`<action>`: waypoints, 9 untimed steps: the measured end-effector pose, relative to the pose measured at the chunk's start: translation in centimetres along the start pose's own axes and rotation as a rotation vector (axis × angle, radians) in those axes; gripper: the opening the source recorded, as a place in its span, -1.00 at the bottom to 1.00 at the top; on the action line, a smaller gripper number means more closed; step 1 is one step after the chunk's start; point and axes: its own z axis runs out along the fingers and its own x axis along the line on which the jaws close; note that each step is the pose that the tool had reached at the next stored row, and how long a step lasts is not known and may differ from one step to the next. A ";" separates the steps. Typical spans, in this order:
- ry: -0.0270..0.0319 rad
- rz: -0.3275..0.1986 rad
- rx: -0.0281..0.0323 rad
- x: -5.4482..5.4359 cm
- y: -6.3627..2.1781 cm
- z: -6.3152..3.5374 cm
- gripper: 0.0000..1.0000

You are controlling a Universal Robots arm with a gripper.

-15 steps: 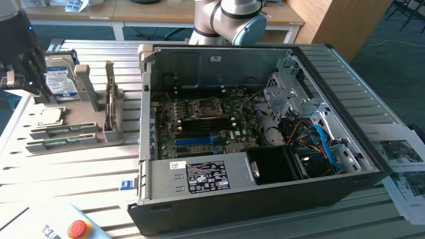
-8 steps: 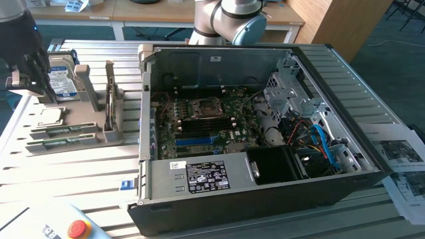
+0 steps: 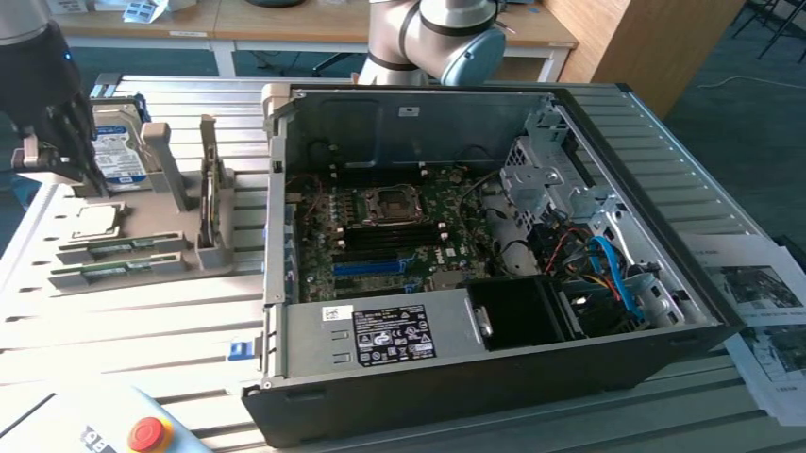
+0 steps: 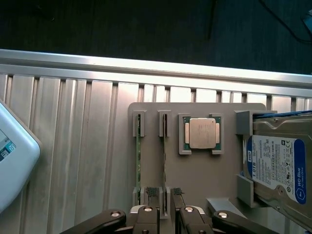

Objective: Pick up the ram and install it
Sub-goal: 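Pick up the ram and move it above insertion slot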

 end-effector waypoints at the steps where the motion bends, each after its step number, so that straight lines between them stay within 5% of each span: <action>1: 0.0000 0.000 0.0001 0.1 0.01 0.06 -0.53; 9: 0.0000 0.000 0.0001 0.9 0.03 0.31 -0.53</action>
